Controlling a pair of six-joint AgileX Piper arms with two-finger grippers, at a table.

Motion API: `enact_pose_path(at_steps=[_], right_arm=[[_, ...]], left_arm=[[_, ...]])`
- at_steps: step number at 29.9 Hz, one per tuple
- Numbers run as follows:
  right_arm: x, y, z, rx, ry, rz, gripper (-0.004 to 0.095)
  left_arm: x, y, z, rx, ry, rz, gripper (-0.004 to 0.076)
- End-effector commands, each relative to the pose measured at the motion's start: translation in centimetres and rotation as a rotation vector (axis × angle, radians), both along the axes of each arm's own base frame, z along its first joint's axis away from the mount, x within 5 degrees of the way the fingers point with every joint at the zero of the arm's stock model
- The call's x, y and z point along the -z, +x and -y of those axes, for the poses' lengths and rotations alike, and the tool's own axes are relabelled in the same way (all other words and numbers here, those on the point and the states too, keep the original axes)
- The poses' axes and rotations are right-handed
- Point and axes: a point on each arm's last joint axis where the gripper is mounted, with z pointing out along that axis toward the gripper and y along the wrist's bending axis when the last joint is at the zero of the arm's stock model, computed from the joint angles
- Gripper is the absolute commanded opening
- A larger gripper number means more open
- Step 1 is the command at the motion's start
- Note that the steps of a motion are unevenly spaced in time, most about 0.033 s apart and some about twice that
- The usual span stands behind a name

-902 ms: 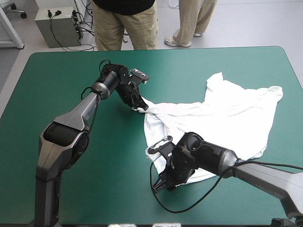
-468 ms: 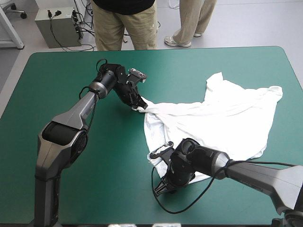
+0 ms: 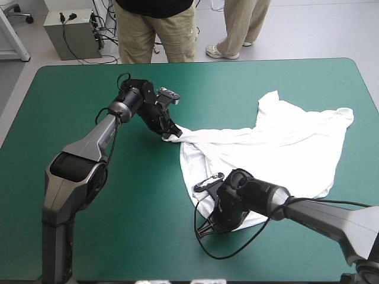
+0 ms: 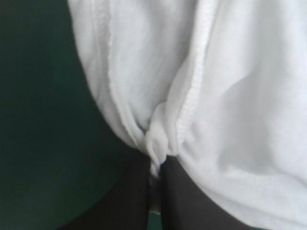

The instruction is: Fold the cloth

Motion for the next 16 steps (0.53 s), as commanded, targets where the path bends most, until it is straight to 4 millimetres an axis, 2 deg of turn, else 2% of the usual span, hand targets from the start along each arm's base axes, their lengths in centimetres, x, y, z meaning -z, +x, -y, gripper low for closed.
enact_pose_path(at_steps=[1,7,11,16], right_arm=[[-3.3,2.0,2.1,0.089,0.099,0.129,-0.0017],[-10.8,4.6,6.6,0.192,0.237,0.330,-0.0017],[-16.0,6.5,9.4,0.243,0.260,0.525,-0.0017],[-22.2,7.8,11.3,0.247,0.241,0.819,-0.0017]], left_arm=[[-6.4,-1.5,-1.1,-0.023,-0.045,0.101,-0.0009],[-13.1,-4.0,-2.9,-0.043,-0.084,0.254,-0.0009],[-18.0,-6.7,-3.8,-0.075,-0.138,0.368,-0.0009],[-24.1,-10.9,-5.2,-0.122,-0.233,0.559,-0.0009]])
